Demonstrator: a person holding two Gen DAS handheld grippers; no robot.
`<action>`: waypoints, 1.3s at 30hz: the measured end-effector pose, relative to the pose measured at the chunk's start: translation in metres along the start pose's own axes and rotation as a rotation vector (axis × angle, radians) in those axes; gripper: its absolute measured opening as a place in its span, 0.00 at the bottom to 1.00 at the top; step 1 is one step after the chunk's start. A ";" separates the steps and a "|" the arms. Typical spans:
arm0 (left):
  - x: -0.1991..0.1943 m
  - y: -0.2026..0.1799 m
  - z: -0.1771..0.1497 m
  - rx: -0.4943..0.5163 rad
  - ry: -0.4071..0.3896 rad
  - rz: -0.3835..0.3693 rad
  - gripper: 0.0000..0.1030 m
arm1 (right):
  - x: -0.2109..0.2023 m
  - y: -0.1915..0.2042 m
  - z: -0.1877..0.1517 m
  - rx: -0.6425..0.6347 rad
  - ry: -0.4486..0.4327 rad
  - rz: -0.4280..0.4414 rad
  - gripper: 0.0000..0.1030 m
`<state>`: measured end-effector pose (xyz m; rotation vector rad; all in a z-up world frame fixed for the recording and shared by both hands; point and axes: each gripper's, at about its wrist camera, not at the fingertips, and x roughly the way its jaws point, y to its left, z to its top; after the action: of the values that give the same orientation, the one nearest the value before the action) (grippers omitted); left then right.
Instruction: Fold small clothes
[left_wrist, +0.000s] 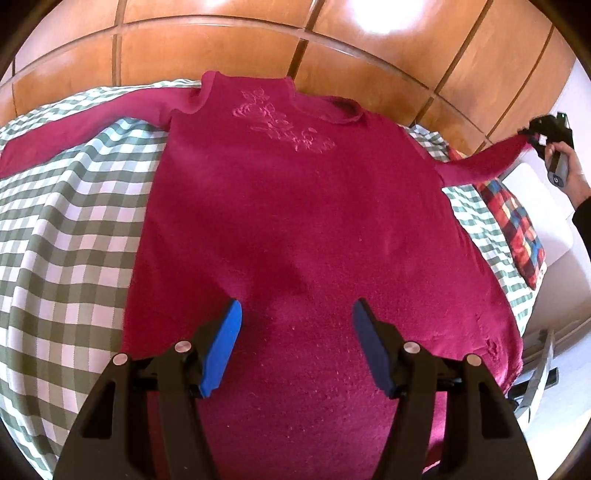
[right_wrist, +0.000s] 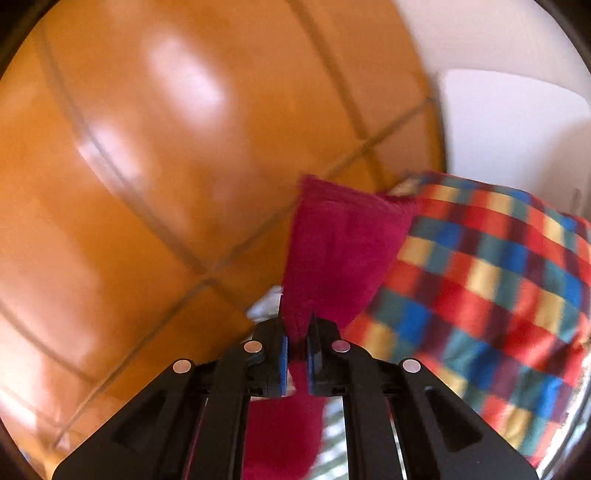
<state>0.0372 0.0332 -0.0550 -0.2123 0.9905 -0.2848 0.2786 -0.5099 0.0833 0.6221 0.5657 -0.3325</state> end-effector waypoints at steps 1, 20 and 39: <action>-0.002 0.001 0.001 -0.007 -0.006 -0.007 0.62 | -0.001 0.016 -0.002 -0.023 0.004 0.039 0.06; 0.001 0.054 0.065 -0.168 -0.117 -0.071 0.67 | -0.001 0.265 -0.223 -0.563 0.359 0.535 0.70; 0.107 0.068 0.169 -0.197 -0.024 0.014 0.38 | 0.034 0.044 -0.212 -0.340 0.411 0.118 0.48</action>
<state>0.2450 0.0699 -0.0698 -0.3866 0.9966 -0.1711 0.2413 -0.3471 -0.0588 0.3912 0.9513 0.0097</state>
